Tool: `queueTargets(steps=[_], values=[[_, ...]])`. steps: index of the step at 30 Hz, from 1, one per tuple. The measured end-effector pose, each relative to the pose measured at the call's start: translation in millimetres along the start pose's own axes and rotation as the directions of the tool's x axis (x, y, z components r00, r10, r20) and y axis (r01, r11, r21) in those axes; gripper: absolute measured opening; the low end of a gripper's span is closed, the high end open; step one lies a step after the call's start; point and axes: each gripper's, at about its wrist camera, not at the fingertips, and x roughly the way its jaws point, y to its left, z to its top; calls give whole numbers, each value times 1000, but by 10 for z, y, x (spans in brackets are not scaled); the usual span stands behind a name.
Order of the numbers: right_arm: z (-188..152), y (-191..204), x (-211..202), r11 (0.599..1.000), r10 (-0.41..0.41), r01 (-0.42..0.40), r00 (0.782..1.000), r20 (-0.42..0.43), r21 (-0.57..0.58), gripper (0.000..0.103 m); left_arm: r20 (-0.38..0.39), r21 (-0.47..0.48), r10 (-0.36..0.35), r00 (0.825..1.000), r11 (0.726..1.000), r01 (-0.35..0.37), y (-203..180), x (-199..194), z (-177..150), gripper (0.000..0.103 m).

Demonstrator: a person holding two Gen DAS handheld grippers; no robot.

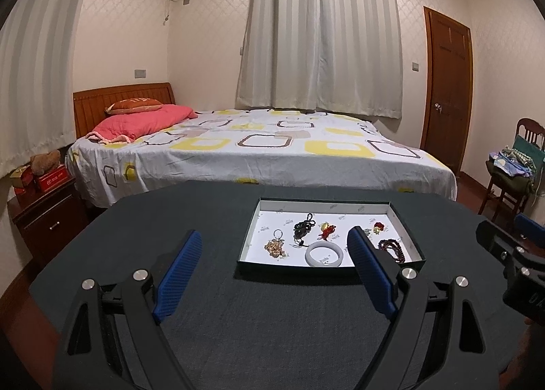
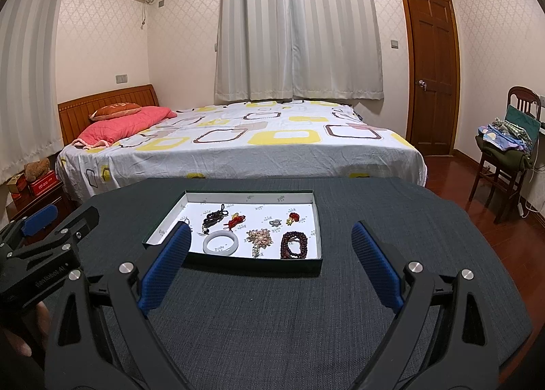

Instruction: Organize jewelry

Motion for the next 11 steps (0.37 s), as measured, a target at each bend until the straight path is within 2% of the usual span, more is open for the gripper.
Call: queueTargets(steps=[6, 11], values=[[-4, 0, 6, 1000, 0, 0, 1000, -3, 1, 93, 8, -13, 45, 999, 999, -45, 19, 24, 10, 84], [5, 28, 29, 1000, -2, 2, 1000, -16, 4, 93, -19, -27, 40, 999, 999, -40, 63, 101, -5, 84]])
